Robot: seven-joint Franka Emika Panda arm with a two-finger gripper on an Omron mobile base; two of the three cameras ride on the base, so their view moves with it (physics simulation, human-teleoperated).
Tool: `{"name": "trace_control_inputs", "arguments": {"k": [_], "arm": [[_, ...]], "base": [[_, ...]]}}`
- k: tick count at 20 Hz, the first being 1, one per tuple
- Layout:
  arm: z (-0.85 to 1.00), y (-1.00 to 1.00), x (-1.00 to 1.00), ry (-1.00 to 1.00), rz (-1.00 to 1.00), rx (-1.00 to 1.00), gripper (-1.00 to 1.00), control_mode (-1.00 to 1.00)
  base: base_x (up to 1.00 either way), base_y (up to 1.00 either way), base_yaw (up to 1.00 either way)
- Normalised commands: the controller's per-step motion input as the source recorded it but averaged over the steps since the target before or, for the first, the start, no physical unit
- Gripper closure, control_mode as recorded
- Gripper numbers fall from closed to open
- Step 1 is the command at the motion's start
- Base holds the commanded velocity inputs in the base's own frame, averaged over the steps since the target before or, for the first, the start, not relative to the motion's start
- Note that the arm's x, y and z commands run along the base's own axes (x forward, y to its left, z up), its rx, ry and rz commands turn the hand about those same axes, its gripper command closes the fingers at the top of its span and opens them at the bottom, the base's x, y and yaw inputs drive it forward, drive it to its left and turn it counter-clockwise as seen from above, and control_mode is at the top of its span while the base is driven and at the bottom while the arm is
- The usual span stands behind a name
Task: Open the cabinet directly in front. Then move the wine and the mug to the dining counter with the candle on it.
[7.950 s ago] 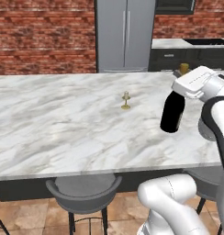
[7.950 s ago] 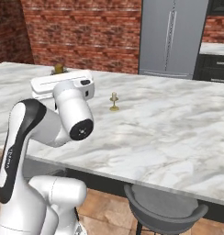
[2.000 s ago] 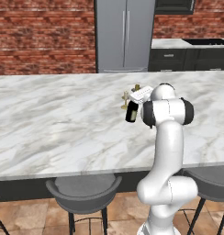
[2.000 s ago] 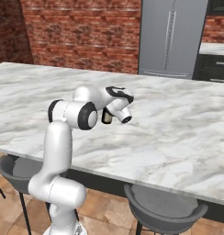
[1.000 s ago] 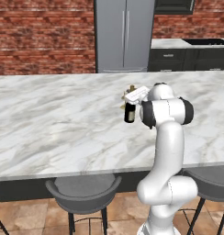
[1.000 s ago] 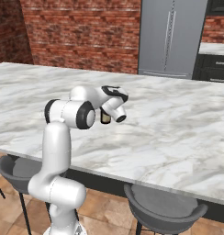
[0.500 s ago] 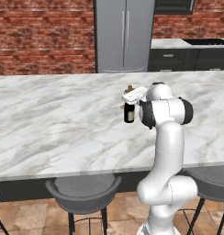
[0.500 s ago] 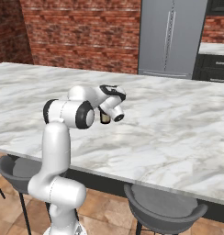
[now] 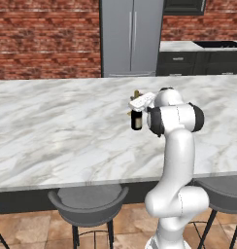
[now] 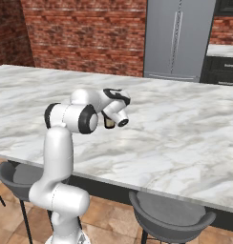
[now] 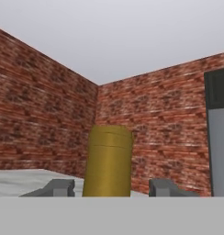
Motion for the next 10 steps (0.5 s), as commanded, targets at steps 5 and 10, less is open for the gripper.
{"name": "trace_control_inputs", "arguments": {"k": [5,10], "arm": [[-0.05,0.00,-0.13,0.00,0.00,0.00,-1.00,-1.00],[0.01,0.00,-0.22,-0.01,0.00,0.00,-1.00,-1.00]], "base": [[0.00,0.00,0.00],[0.00,0.00,0.00]]}}
